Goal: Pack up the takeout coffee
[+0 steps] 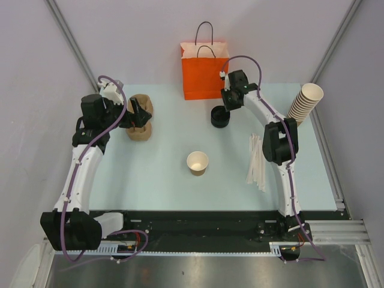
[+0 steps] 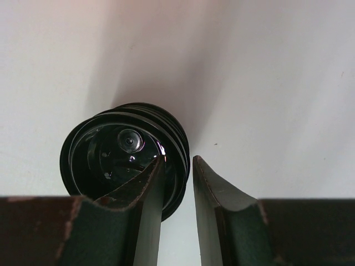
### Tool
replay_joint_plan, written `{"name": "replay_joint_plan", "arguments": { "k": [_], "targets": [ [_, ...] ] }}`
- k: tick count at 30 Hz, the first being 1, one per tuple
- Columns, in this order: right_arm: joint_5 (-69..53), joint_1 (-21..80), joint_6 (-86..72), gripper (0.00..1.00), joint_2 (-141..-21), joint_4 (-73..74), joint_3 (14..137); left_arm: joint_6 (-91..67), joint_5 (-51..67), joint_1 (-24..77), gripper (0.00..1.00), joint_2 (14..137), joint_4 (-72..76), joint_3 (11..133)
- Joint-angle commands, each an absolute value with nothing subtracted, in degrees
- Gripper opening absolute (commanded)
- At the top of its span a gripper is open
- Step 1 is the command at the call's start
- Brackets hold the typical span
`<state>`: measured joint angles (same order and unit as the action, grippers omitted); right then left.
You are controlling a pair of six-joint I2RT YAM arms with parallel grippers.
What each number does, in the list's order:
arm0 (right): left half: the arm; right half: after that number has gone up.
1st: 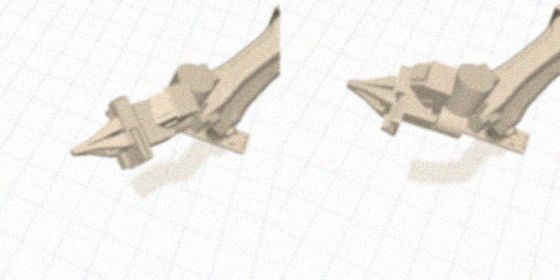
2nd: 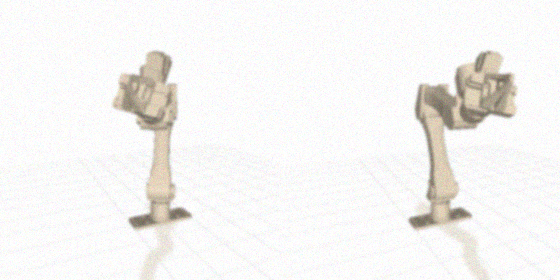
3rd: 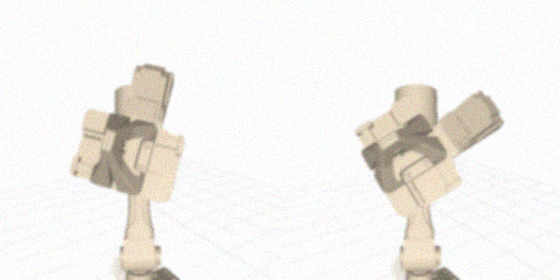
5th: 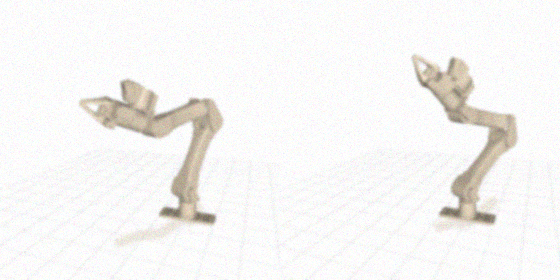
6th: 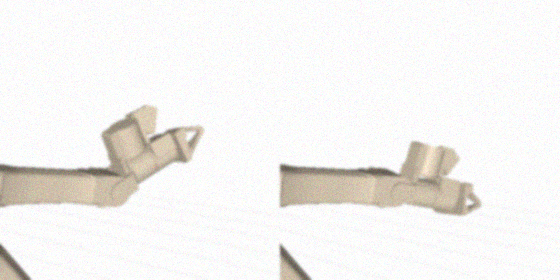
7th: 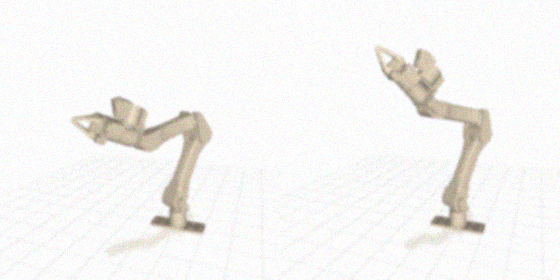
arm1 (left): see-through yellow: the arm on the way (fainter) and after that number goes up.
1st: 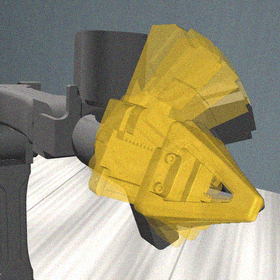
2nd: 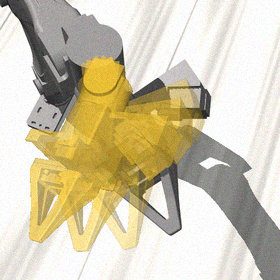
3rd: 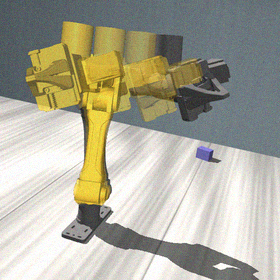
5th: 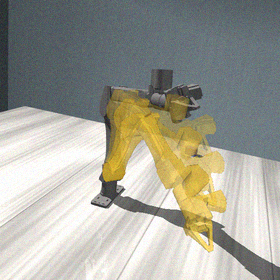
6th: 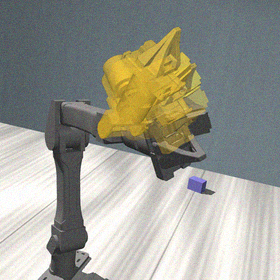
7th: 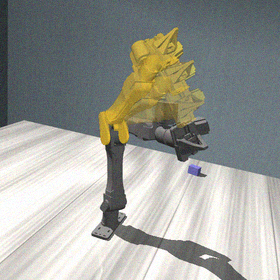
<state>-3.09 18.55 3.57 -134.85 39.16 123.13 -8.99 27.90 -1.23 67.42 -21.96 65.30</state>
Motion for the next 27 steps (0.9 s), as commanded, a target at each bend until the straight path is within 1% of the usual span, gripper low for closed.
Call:
{"name": "replay_joint_plan", "arguments": {
  "k": [1, 4, 7, 10, 12, 14, 15, 17, 27],
  "targets": [
    [-2.0, 19.1, 4.1, 0.32, -131.7, 38.6, 126.2, -9.7, 29.5, -0.9, 0.99, 67.5, -20.5, 67.2],
    [-1.9, 19.2, 4.2, 0.31, -131.7, 38.6, 126.1, -9.8, 29.5, -0.9, 0.99, 67.8, -20.5, 67.3],
    [-1.8, 19.3, 4.3, 0.29, -131.8, 38.5, 126.0, -9.9, 29.6, -0.9, 1.0, 68.0, -20.3, 67.5],
    [-1.4, 19.3, 4.3, 0.19, -131.9, 38.5, 126.1, -10.0, 29.6, -0.9, 0.99, 68.2, -20.5, 67.7],
    [-1.3, 19.2, 4.3, 0.16, -131.7, 38.4, 126.1, -10.0, 29.6, -0.9, 1.0, 68.3, -20.6, 67.8],
    [-1.4, 19.2, 4.4, 0.12, -131.5, 38.6, 126.2, -10.0, 29.6, -0.9, 0.99, 68.4, -20.6, 67.9],
    [-1.6, 19.2, 4.4, 0.04, -131.3, 38.7, 126.4, -10.0, 29.6, -0.9, 0.99, 68.4, -20.6, 67.9],
    [-1.8, 18.9, 4.6, 0.0, -130.9, 38.7, 126.4, -10.0, 29.7, -1.0, 1.0, 68.4, -20.5, 67.9],
    [-7.8, 16.3, 3.3, 0.0, -128.1, 38.5, 125.2, -9.1, 31.1, -0.6, 1.0, 69.2, -21.2, 68.1]
  ]
}}
